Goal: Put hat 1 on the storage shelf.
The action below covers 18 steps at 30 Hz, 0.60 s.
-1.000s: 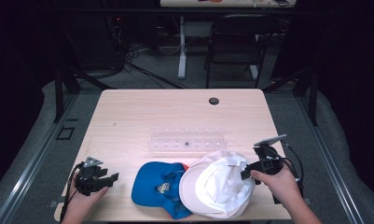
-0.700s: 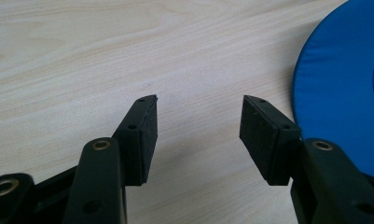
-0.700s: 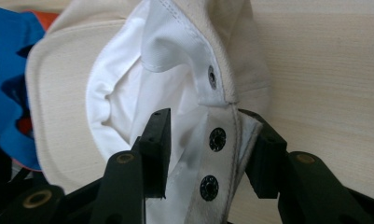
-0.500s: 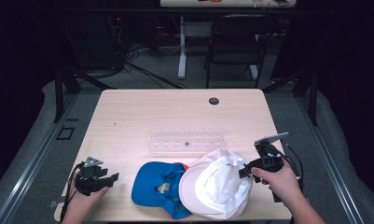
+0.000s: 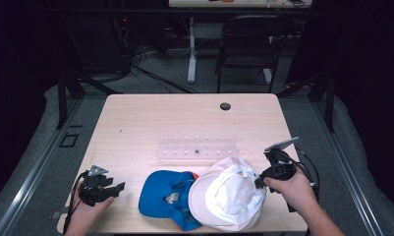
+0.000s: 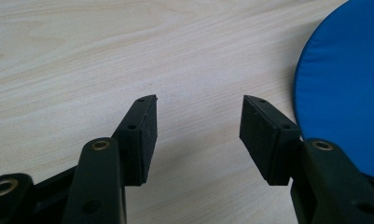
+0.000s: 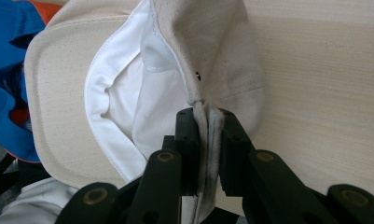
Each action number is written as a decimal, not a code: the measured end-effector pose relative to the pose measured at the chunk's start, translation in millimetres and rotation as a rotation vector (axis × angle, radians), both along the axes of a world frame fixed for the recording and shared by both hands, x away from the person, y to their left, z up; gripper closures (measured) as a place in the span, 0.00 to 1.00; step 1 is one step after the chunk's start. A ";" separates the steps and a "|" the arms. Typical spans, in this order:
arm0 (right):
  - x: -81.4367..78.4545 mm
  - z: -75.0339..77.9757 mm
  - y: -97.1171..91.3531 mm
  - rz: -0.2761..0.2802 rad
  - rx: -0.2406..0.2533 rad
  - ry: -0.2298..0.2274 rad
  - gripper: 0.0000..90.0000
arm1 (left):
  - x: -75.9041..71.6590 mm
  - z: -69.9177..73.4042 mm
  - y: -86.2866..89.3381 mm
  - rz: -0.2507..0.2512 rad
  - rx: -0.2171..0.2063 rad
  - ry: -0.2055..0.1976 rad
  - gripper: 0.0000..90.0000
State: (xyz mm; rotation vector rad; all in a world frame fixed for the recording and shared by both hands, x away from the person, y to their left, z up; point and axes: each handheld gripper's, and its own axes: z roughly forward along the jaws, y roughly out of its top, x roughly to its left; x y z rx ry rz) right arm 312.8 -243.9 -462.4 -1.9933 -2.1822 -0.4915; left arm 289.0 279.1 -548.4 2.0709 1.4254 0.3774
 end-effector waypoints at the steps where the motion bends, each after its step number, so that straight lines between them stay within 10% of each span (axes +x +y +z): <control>1: 0.4 1.2 -0.1 0.008 -0.012 0.003 0.90 | -0.1 0.1 -0.1 0.000 0.000 0.000 0.52; 18: 6.1 25.4 7.7 -0.003 -0.023 -0.011 0.90 | 0.2 -0.6 -1.2 -0.002 -0.002 0.000 0.52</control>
